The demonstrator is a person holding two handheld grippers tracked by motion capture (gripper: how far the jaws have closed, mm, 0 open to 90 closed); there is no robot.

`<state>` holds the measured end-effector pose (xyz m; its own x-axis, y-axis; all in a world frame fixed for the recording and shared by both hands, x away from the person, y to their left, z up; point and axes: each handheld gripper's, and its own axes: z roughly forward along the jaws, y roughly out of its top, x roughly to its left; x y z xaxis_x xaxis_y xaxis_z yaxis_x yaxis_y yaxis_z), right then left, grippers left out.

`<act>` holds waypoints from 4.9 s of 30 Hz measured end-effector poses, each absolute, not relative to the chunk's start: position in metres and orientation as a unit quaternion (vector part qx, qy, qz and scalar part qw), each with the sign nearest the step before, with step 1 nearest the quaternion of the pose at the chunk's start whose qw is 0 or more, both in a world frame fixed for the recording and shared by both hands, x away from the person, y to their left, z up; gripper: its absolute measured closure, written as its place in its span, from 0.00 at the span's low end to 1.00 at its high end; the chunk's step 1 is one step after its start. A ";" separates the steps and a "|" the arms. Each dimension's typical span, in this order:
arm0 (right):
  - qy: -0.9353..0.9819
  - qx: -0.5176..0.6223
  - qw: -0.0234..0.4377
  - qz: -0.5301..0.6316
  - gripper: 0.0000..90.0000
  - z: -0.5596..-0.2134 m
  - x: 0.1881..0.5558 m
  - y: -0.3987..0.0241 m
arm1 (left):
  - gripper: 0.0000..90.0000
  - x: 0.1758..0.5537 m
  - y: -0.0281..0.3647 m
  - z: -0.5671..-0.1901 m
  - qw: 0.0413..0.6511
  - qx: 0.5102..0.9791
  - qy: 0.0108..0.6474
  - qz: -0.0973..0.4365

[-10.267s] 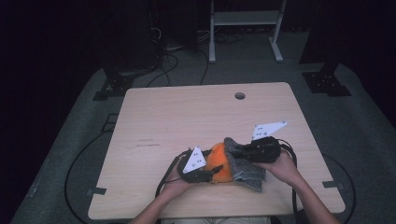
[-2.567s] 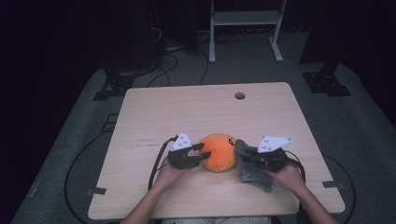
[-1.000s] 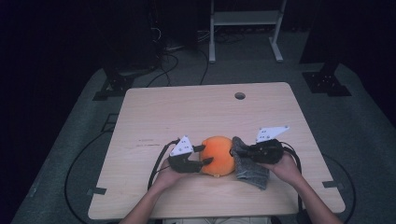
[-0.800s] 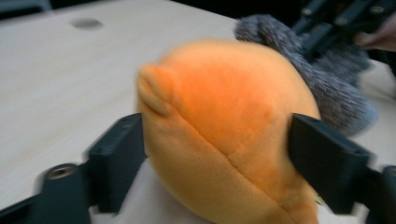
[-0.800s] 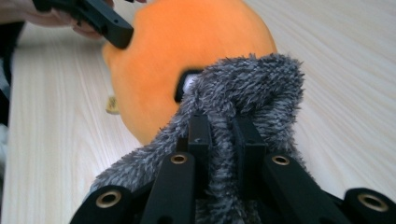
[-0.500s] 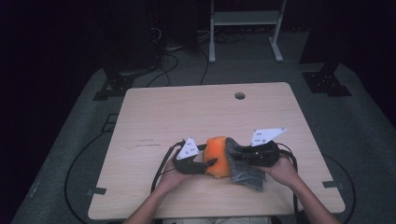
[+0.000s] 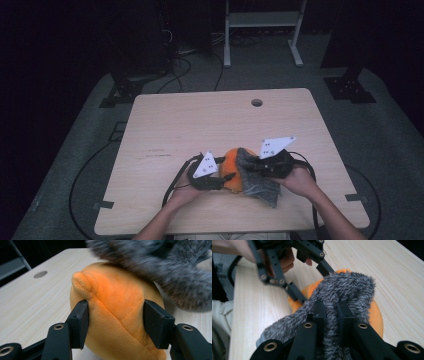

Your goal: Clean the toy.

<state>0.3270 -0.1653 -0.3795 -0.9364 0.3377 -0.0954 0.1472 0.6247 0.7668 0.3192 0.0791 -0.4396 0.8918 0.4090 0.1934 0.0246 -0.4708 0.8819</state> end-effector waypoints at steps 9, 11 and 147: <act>0.908 0.121 0.105 0.388 0.88 -0.375 0.329 -0.148 | 0.48 0.316 0.081 -0.441 0.493 0.837 0.116 0.206; 0.910 0.127 0.102 0.381 0.88 -0.378 0.330 -0.154 | 0.49 0.318 0.083 -0.441 0.497 0.836 0.124 0.198; 0.841 0.222 0.047 0.491 0.87 -0.410 0.339 -0.204 | 0.38 0.324 0.098 -0.433 0.520 0.839 0.113 0.117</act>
<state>0.3394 -0.2041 -0.4098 -0.8968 0.4198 0.1396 0.3280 0.4191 0.8466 0.3243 0.0980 -0.4332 0.9469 0.3117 0.0793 0.0676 -0.4339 0.8984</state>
